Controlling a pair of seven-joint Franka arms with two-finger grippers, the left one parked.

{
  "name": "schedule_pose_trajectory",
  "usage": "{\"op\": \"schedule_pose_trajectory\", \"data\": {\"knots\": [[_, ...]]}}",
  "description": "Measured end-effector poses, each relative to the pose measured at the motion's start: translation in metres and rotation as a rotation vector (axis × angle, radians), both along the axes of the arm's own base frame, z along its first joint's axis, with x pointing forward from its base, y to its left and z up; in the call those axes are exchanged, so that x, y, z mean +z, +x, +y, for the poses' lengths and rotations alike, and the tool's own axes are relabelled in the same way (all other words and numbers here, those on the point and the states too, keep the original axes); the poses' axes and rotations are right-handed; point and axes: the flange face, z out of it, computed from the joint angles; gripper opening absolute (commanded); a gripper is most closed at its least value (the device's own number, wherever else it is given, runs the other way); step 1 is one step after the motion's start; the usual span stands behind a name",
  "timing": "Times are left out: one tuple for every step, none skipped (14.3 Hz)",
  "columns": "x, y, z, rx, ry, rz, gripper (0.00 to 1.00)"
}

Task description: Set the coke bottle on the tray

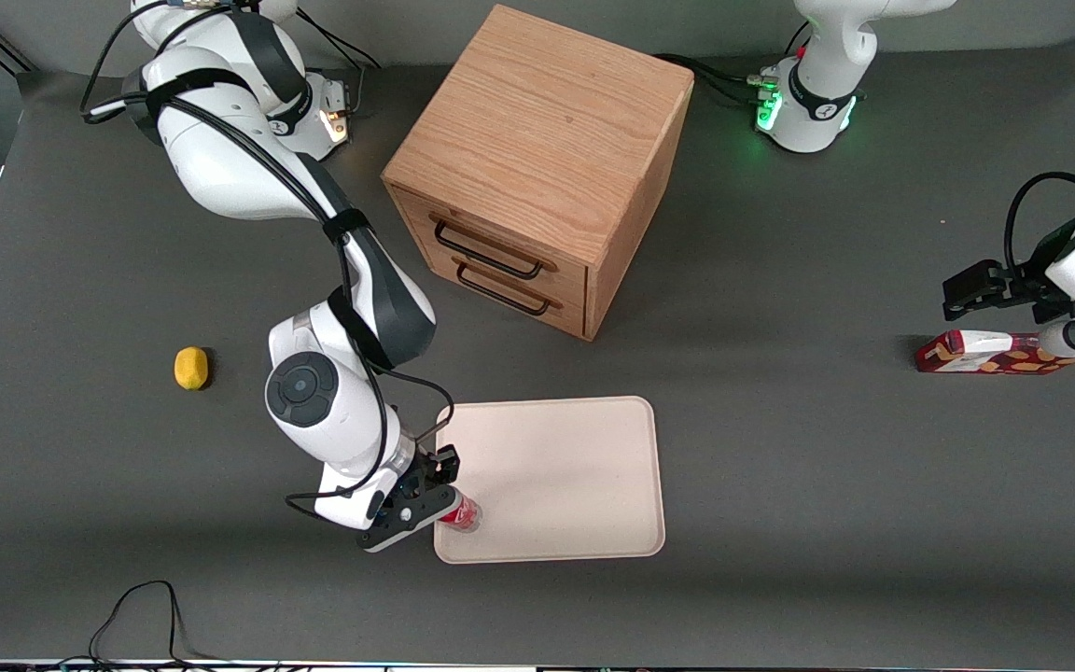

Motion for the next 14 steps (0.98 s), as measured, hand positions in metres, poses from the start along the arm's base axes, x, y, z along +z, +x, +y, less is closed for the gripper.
{"op": "schedule_pose_trajectory", "data": {"knots": [[0.0, 0.0, 0.0, 0.0, -0.001, -0.001, 1.0], [0.001, 0.0, 0.0, 0.0, -0.002, -0.002, 1.0], [0.001, 0.0, 0.0, 0.0, -0.003, -0.003, 1.0], [0.001, 0.0, 0.0, -0.001, -0.003, -0.003, 1.0], [0.001, 0.0, 0.0, -0.002, -0.003, -0.004, 1.0], [0.001, 0.0, 0.0, -0.002, -0.003, -0.004, 1.0], [0.001, 0.0, 0.0, -0.003, -0.003, -0.005, 1.0], [0.001, 0.0, 0.0, -0.004, -0.003, -0.005, 1.0], [0.002, 0.001, 0.0, -0.009, -0.002, -0.006, 1.0], [0.003, 0.001, 0.0, -0.017, 0.0, -0.006, 1.0], [0.004, 0.001, 0.0, -0.022, 0.002, -0.008, 1.0], [0.007, 0.001, -0.001, -0.026, 0.003, -0.009, 1.0], [0.009, 0.001, -0.002, -0.03, -0.002, 0.0, 1.0], [0.011, 0.0, -0.005, -0.033, -0.011, 0.016, 1.0]]}}
